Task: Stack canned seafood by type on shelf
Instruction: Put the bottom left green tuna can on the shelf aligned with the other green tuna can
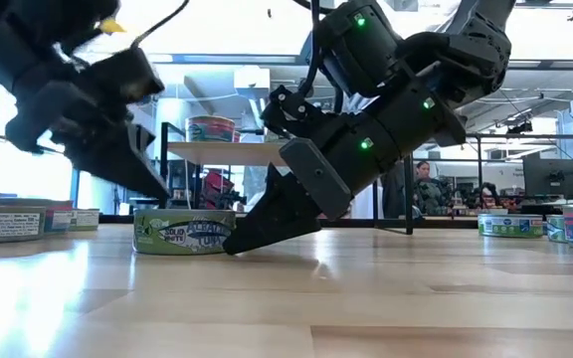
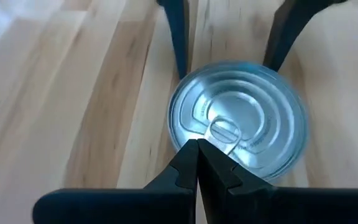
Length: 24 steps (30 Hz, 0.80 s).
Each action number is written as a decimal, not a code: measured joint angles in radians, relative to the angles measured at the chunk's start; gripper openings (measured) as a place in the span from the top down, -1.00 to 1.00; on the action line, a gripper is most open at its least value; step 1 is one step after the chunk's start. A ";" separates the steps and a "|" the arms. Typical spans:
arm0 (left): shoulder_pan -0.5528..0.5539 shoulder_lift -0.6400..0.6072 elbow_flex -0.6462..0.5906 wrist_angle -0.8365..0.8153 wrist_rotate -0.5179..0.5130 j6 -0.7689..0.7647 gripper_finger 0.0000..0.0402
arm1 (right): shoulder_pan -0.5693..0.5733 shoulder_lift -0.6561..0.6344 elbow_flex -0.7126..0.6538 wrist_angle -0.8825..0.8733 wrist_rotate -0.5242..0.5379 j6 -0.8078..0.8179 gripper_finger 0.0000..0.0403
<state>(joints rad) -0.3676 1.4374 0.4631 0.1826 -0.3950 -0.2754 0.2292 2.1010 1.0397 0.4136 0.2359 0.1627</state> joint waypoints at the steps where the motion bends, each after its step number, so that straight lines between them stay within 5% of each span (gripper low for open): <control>1: 0.002 0.020 0.000 0.021 0.000 -0.001 1.00 | 0.003 0.000 0.006 -0.012 0.000 -0.006 -0.59; 8: 0.021 0.093 0.004 0.072 -0.008 -0.009 1.00 | 0.025 0.000 0.086 -0.149 0.020 -0.062 -0.59; 19: 0.038 0.110 0.004 0.052 -0.003 0.026 1.00 | 0.084 0.000 0.255 -0.490 0.239 -0.184 -0.59; 24: 0.058 0.110 0.004 0.044 -0.001 0.043 1.00 | 0.106 0.000 0.290 -0.517 0.253 -0.298 -0.59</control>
<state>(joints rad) -0.3096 1.5475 0.4671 0.2267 -0.3961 -0.2327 0.3349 2.1006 1.3293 -0.1036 0.4889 -0.1358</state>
